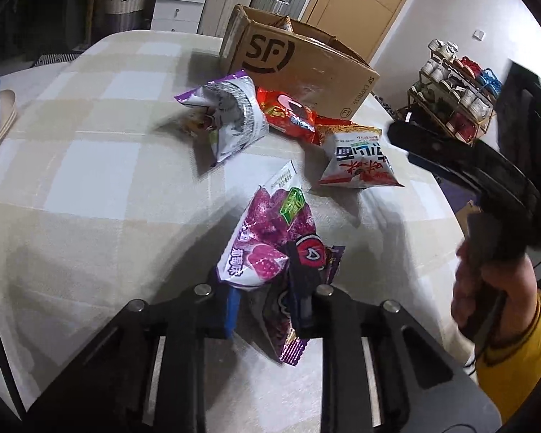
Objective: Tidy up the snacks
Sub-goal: 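Grasp the purple grape candy bag with the left tool while the right tool grasps the noodle snack bag, then lift both held bags and carry them over the cardboard box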
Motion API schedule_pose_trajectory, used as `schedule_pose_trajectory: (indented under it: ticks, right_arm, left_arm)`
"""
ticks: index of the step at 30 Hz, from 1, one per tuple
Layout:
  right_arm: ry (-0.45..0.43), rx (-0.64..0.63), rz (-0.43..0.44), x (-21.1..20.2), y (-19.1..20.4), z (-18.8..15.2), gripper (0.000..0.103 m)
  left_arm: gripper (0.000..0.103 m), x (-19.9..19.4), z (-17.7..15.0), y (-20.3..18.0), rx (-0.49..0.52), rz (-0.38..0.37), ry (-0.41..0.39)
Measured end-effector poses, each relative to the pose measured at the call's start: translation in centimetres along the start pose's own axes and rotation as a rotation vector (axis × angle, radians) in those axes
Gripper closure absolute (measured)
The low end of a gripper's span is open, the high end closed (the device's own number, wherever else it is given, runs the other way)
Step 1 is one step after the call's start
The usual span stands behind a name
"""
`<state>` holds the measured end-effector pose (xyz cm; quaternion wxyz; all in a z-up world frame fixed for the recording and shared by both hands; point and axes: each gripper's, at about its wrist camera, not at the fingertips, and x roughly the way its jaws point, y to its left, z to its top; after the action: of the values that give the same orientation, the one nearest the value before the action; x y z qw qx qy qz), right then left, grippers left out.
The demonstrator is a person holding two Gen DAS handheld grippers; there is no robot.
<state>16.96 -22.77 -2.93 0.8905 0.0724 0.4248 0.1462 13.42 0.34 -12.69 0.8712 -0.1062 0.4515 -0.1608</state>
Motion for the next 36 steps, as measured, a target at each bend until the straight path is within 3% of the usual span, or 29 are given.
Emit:
schedule_pose_trajectory:
  ticks: [8, 11, 16, 17, 23, 36]
  right_arm:
    - [0.110, -0.087, -0.143, 4.5, 1.0, 0.3, 0.003]
    - [0.108, -0.112, -0.167, 4.6, 1.3, 0.2, 0.018]
    - [0.106, -0.138, -0.176, 4.3, 1.5, 0.0, 0.030]
    - [0.108, -0.148, -0.161, 4.3, 1.6, -0.1, 0.037]
    - [0.067, -0.093, -0.092, 2.8, 0.9, -0.4, 0.050]
    - [-0.035, 0.064, 0.080, -2.2, -0.9, -1.7, 0.052]
  left_arm:
    - [0.085, -1.0, -0.2, 2.0, -0.024, 0.010, -0.005]
    - [0.085, -1.2, -0.2, 2.5, -0.031, 0.013, -0.009]
    - [0.085, -1.4, -0.4, 2.6, -0.033, 0.009, -0.010]
    - [0.085, -1.3, -0.4, 2.6, -0.034, 0.008, -0.010]
    - [0.085, -1.2, -0.3, 2.4, -0.036, 0.010, -0.006]
    - [0.085, -2.1, -0.2, 2.2, -0.050, 0.012, -0.024]
